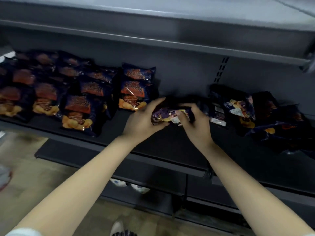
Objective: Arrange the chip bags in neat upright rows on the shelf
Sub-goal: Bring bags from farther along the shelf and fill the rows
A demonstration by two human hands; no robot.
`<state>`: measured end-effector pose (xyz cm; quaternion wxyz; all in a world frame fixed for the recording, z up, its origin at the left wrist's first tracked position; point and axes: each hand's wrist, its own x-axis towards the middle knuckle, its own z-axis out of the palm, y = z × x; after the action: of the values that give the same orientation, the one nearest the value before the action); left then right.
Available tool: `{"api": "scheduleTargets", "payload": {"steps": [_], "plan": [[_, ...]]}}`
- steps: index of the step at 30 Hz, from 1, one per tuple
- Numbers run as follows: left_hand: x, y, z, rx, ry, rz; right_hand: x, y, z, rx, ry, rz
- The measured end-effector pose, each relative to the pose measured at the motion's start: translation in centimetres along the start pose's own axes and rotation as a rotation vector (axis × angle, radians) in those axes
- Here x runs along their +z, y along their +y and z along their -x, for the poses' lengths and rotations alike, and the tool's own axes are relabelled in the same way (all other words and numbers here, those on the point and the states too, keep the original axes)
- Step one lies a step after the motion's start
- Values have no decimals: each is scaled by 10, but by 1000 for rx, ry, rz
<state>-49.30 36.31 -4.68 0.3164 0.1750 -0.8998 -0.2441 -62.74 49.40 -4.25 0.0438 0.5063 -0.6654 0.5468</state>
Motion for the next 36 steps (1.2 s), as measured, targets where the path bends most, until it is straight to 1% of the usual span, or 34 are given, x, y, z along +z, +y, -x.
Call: {"api": "scheduleTargets", "payload": {"steps": [1, 3, 5, 7, 8, 10, 13, 16, 21, 25, 27, 30, 31, 32, 34, 36], "plan": [[-11, -1, 4, -38, 20, 40, 5, -4, -5, 39, -16, -57], [-32, -4, 14, -140, 91, 192, 17, -12, -14, 137, -41, -180], [-50, -8, 21, -273, 190, 411, 32, -19, -19, 243, -22, -348], [-62, -15, 27, -386, 227, 632, 46, -26, -23, 399, 25, -504], [-65, -19, 30, -419, 200, 724, 51, -29, -25, 489, 48, -564], [-66, -24, 40, -464, 79, 849, 61, -33, -23, 639, 80, -636], [-54, -29, 54, -542, -48, 968, 71, -35, -17, 729, 122, -656], [-48, -36, 60, -618, -67, 1041, 80, -36, -12, 787, 162, -644], [-60, -50, 59, -637, -85, 1029, 95, -46, -7, 877, 178, -654], [-66, -58, 58, -647, -122, 994, 100, -45, -2, 849, 166, -655], [-68, -62, 58, -653, -140, 988, 98, -43, -2, 844, 135, -663], [-75, -69, 55, -689, -155, 1005, 89, -37, -2, 809, 102, -558], [-79, -71, 53, -716, -151, 1020, 84, -34, -1, 739, 116, -496], [-84, -74, 50, -742, -146, 1039, 80, -32, 1, 617, 130, -408], [-94, -79, 44, -777, -158, 1081, 70, -32, 2, 259, 97, -99], [-104, -81, 39, -799, -199, 1137, 65, -29, 3, -116, -41, 242]]}}
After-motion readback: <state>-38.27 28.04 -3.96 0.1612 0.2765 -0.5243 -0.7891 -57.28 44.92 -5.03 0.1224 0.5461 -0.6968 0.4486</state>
